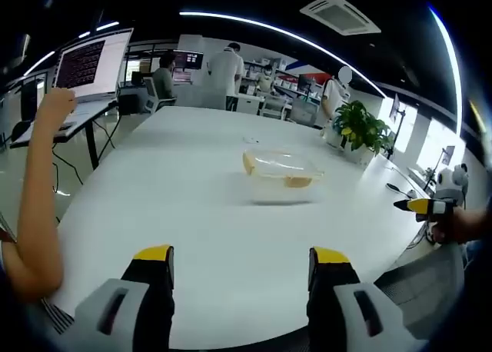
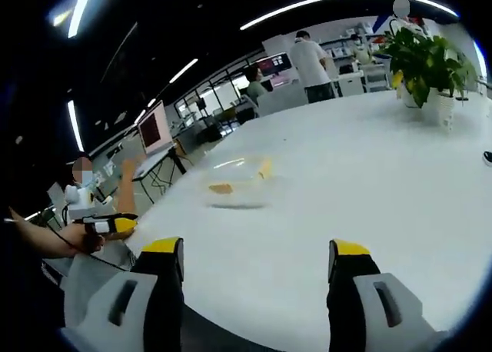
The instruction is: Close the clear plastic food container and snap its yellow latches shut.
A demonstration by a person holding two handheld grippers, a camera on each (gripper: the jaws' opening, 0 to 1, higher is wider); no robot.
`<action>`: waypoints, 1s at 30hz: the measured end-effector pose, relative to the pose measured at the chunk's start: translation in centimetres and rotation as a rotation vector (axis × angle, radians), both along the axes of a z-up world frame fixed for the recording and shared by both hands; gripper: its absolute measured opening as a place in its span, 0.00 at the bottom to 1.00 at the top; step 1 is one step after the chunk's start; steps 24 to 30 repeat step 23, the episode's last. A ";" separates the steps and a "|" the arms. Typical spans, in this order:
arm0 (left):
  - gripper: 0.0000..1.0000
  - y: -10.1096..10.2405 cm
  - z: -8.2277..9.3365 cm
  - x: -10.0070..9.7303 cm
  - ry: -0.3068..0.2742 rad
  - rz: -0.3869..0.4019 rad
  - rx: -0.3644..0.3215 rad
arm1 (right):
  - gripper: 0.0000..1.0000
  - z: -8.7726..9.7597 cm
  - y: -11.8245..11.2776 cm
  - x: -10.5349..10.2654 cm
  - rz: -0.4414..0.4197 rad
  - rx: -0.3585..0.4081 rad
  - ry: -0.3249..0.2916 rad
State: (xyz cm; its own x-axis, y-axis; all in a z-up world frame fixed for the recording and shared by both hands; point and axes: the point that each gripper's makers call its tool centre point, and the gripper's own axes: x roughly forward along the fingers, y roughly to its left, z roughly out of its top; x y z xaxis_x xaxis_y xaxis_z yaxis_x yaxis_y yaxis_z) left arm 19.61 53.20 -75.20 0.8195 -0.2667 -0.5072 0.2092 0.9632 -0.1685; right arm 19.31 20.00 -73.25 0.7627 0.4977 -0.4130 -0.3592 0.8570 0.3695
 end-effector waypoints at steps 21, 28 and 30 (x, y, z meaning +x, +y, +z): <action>0.65 -1.1 -0.7 -0.4 0.016 -0.063 0.050 | 0.75 -1.1 1.0 -0.7 0.075 -0.085 -0.008; 0.64 -1.2 -0.8 -0.5 0.023 -0.068 0.052 | 0.75 -1.2 1.1 -0.8 0.087 -0.095 -0.010; 0.64 -1.2 -0.8 -0.5 0.023 -0.068 0.052 | 0.75 -1.2 1.1 -0.8 0.087 -0.095 -0.010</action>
